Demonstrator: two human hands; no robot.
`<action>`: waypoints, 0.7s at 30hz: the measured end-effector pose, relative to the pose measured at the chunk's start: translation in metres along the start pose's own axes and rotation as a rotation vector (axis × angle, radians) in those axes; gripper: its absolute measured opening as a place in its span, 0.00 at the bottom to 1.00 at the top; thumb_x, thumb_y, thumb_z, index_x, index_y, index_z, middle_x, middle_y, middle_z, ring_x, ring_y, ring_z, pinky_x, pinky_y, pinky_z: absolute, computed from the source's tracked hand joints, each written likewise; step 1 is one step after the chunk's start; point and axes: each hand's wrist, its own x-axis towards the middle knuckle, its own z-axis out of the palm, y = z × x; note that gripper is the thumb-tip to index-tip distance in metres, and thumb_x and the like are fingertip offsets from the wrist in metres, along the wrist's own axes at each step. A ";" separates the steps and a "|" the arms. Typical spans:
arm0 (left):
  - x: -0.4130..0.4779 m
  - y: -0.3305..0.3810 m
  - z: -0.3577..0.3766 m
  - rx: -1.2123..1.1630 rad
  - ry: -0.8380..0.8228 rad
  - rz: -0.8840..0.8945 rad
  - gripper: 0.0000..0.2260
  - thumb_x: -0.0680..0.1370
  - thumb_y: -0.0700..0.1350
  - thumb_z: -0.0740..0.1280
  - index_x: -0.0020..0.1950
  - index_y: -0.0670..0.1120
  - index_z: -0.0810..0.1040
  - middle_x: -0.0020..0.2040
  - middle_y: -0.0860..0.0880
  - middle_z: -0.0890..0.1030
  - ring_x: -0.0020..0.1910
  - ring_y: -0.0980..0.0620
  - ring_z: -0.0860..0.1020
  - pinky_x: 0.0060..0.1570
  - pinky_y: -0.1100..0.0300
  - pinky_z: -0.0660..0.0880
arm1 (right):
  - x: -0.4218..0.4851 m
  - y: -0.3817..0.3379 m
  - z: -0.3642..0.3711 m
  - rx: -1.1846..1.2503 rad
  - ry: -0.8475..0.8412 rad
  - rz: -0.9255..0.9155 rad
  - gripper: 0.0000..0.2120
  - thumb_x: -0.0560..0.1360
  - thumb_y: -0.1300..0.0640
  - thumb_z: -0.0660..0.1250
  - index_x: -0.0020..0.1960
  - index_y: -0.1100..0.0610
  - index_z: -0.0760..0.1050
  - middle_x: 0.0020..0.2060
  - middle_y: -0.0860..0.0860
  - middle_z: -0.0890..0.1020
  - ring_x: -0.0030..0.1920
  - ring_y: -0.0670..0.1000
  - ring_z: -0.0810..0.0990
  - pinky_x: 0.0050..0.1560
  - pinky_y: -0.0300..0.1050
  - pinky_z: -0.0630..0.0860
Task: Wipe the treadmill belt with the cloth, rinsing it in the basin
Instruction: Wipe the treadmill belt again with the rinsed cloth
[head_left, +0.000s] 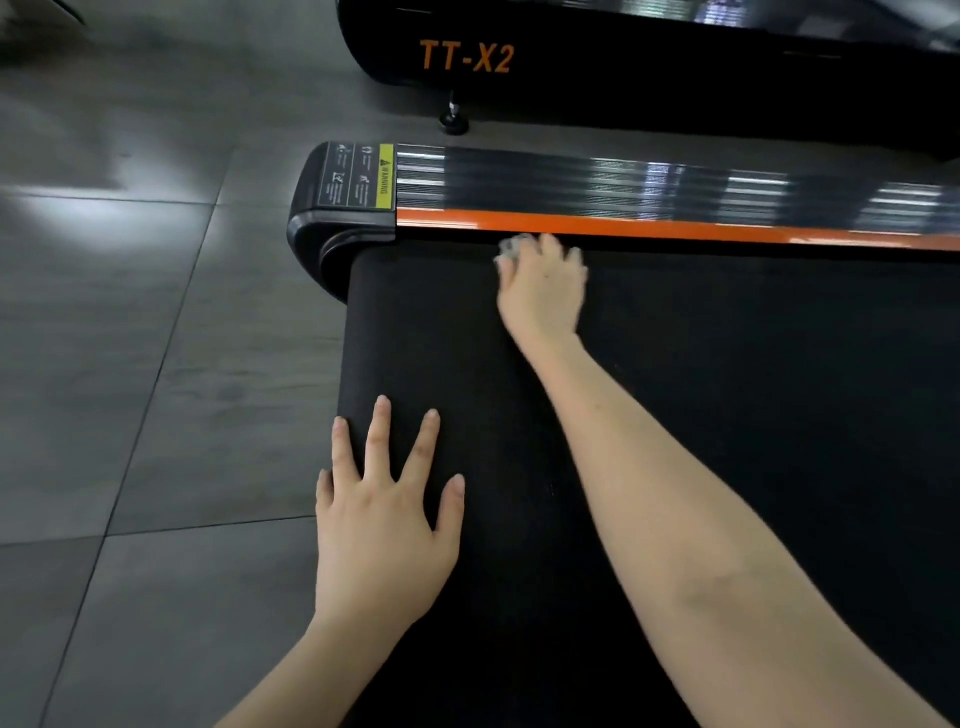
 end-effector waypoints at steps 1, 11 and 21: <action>0.000 0.000 0.000 -0.001 0.001 -0.005 0.27 0.77 0.62 0.49 0.74 0.56 0.63 0.76 0.45 0.60 0.73 0.35 0.58 0.62 0.39 0.68 | -0.004 -0.018 0.002 0.020 -0.015 -0.076 0.17 0.79 0.49 0.57 0.65 0.55 0.72 0.64 0.55 0.73 0.66 0.64 0.67 0.66 0.59 0.63; -0.001 0.001 -0.004 -0.040 -0.015 -0.013 0.29 0.76 0.65 0.44 0.75 0.59 0.57 0.78 0.48 0.54 0.76 0.38 0.51 0.67 0.41 0.63 | 0.034 0.095 -0.006 -0.020 0.051 0.031 0.17 0.79 0.51 0.56 0.61 0.58 0.75 0.63 0.56 0.73 0.61 0.66 0.71 0.65 0.60 0.65; -0.003 -0.003 -0.006 -0.136 -0.018 -0.010 0.23 0.81 0.57 0.52 0.76 0.57 0.56 0.78 0.51 0.51 0.77 0.43 0.46 0.71 0.47 0.57 | -0.119 0.054 -0.041 0.115 -0.083 -0.424 0.23 0.79 0.46 0.52 0.65 0.57 0.74 0.67 0.55 0.73 0.67 0.63 0.69 0.69 0.55 0.66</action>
